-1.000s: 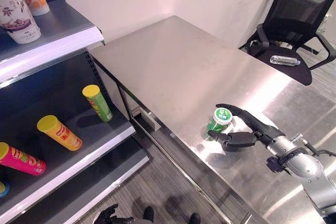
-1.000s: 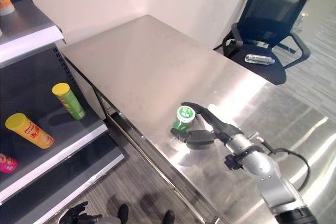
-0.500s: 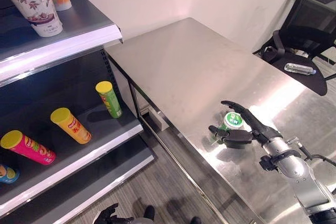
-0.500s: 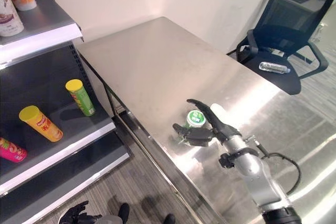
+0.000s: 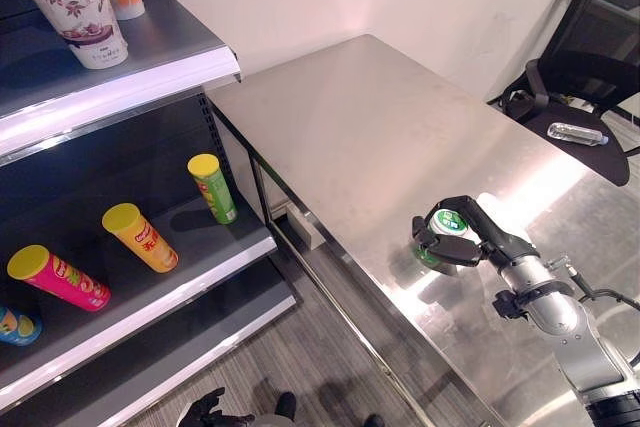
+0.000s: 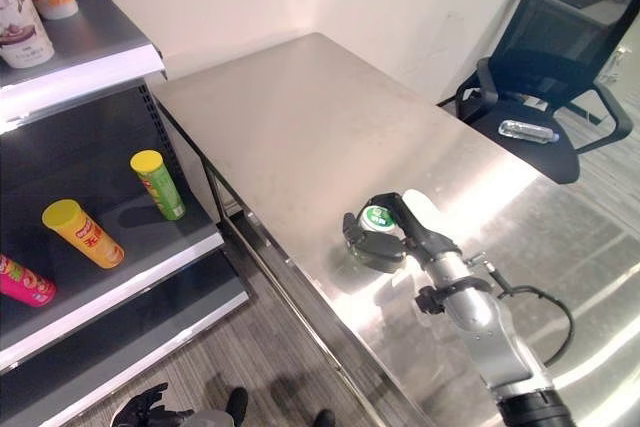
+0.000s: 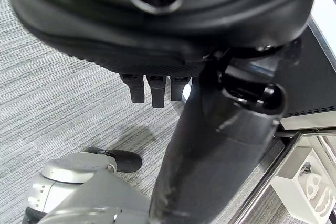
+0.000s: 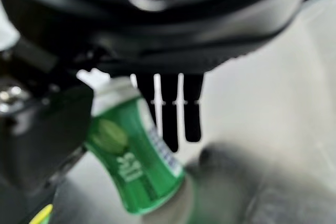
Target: Put the goods on the table back onto the shelves and tidy them up.
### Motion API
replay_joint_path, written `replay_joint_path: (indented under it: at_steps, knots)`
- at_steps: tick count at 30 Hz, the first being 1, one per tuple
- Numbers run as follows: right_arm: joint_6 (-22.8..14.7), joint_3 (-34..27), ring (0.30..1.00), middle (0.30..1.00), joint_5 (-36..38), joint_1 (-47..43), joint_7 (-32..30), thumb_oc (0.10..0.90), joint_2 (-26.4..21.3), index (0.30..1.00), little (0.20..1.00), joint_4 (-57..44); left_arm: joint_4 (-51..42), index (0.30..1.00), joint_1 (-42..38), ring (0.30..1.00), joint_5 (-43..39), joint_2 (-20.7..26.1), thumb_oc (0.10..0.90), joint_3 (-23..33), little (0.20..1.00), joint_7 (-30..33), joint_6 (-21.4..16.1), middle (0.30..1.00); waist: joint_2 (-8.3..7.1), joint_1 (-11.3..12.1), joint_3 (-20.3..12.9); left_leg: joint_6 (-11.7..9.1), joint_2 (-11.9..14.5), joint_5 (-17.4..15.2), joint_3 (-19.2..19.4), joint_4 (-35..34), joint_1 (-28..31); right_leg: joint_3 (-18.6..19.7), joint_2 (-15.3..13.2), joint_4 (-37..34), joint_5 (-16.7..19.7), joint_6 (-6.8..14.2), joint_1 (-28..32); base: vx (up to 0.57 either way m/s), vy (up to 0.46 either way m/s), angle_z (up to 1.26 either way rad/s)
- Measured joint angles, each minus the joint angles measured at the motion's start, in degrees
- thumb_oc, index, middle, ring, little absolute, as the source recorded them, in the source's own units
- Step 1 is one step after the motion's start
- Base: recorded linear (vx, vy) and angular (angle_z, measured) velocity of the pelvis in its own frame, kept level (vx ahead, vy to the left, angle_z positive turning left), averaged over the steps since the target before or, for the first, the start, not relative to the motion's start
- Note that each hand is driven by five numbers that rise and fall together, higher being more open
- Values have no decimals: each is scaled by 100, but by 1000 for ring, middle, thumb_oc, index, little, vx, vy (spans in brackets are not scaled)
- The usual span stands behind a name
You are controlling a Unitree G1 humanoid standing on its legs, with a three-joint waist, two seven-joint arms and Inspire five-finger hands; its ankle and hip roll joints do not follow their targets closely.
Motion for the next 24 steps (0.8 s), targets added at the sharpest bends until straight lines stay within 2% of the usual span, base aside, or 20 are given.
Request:
replay_joint_path:
  at_steps: [6,10,14,19,21,24]
  knots:
    - [0,-61,300,300,2,-12,-25,400,-7,300,300,-4,-2,900,0,900,-1,1,800,6,900,3,0,900,0,-1,0,-5,5,4,5,0,10,9,4,0,0,0,7,-2,-18,0]
    - [-2,-334,300,300,63,-267,-119,400,-81,300,300,-40,-61,900,14,900,-5,7,800,13,900,2,6,900,13,1,-7,-19,17,13,-1,0,12,6,14,0,0,0,8,-33,-66,0]
    - [-53,-403,300,300,528,-1110,-362,400,-196,300,300,-73,-135,900,-26,900,-51,11,800,11,900,4,-5,900,48,25,-19,-54,55,50,-41,1,9,-29,51,-1,-1,-4,36,-45,-85,5]
    - [-150,-316,300,300,1143,-2329,-627,400,-217,300,300,-142,-90,900,-128,900,-103,-1,800,-74,900,3,7,900,88,114,-15,-157,95,114,-371,55,-82,-316,143,-1,-71,-97,128,-75,-128,33]
    - [-281,-269,300,300,1283,-2572,-704,400,-263,300,300,-227,-82,900,-145,900,-121,0,800,-88,900,3,4,900,128,312,-5,-167,118,107,-473,107,-105,-386,177,0,-92,-117,188,-77,-117,24]
    - [-390,78,300,300,1542,-3346,-765,400,-271,300,300,-277,62,900,-183,900,-122,6,800,-109,900,5,6,900,243,445,48,-297,136,184,-720,119,-199,-638,242,0,-163,-150,234,-102,-110,41]
